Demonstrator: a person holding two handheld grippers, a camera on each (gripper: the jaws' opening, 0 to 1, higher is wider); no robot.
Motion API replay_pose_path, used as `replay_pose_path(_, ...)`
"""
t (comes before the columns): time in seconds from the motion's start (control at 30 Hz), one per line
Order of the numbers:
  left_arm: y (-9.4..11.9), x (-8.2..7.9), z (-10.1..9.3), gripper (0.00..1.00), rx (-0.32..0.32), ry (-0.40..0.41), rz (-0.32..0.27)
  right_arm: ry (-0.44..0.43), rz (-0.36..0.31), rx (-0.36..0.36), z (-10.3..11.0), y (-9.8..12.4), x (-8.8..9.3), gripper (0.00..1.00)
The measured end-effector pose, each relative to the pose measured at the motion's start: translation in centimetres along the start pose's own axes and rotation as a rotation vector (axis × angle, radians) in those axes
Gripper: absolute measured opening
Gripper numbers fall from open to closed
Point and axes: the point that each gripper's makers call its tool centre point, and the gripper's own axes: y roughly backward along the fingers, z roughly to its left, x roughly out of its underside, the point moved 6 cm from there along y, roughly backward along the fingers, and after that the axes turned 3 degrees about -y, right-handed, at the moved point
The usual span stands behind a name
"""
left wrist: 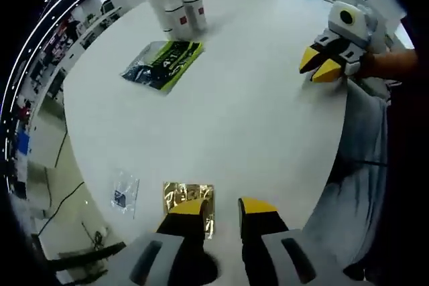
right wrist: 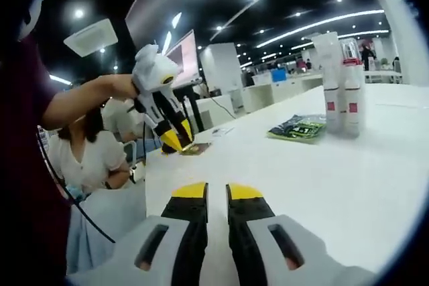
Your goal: Arrange the skincare products in the storage area until every visible bottle or jar stands upright without overlapping.
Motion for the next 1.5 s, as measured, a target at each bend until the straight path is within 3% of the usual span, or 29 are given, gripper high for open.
replay_pose_path(0.07, -0.1, -0.4, -0.6, 0.25, 0.014, -0.050, 0.004, 0.001, 0.006, 0.012, -0.3, -0.2, 0.1, 0.11)
replay_pose_path(0.17, 0.2, -1.1, -0.7, 0.31, 0.000, -0.014, -0.055, 0.014, 0.016, 0.018, -0.3, -0.1, 0.2, 0.11)
replay_pose_path(0.27, 0.8, -0.4, -0.5, 0.40, 0.005, -0.021, -0.042, 0.029, 0.024, 0.034, -0.3, -0.3, 0.3, 0.11)
replay_pose_path(0.47, 1.7, 1.1, 1.9, 0.51, -0.029, -0.049, -0.055, 0.030, -0.017, 0.057, -0.6, 0.2, -0.1, 0.11)
replay_pose_path(0.5, 1.6, 1.2, 2.2, 0.55, -0.031, -0.045, -0.049, 0.024, -0.017, 0.058, -0.7, 0.2, -0.1, 0.11)
replay_pose_path(0.53, 1.5, 1.8, 2.5, 0.58, -0.027, 0.007, -0.005, 0.015, -0.017, 0.058, -0.8, 0.1, -0.1, 0.11)
replay_pose_path(0.6, 0.8, 1.9, 3.4, 0.60, -0.038, 0.016, -0.007, 0.017, -0.020, 0.060, -0.8, 0.1, -0.1, 0.11)
replay_pose_path(0.77, -0.3, 3.2, 5.5, 0.60, 0.019, 0.055, 0.008, 0.023, -0.012, 0.065, -0.9, 0.0, 0.0, 0.11)
replay_pose_path(0.83, -0.4, 3.4, 6.0, 0.60, 0.006, 0.053, 0.023, 0.022, -0.016, 0.070, -1.0, 0.1, 0.0, 0.11)
replay_pose_path(0.93, -1.0, 3.2, 5.7, 0.56, 0.022, 0.044, 0.031, 0.017, -0.028, 0.077, -1.1, 0.3, -0.1, 0.10)
replay_pose_path(0.97, -1.5, 3.3, 5.2, 0.54, 0.056, -0.011, 0.063, 0.013, -0.028, 0.079, -1.2, 0.2, -0.1, 0.10)
replay_pose_path(1.0, -1.8, 3.3, 5.4, 0.53, 0.033, -0.038, 0.083, 0.015, -0.024, 0.082, -1.2, 0.2, 0.0, 0.10)
replay_pose_path(1.13, -1.7, 2.1, 5.7, 0.54, 0.022, 0.004, 0.037, 0.020, -0.020, 0.078, -1.1, 0.2, 0.0, 0.10)
replay_pose_path(1.33, -2.1, 2.3, 6.0, 0.52, 0.080, 0.036, 0.061, 0.013, -0.015, 0.067, -1.0, 0.2, 0.1, 0.09)
replay_pose_path(1.5, -2.1, 2.4, 6.4, 0.52, 0.075, 0.015, 0.079, 0.012, -0.023, 0.068, -1.0, 0.3, 0.0, 0.09)
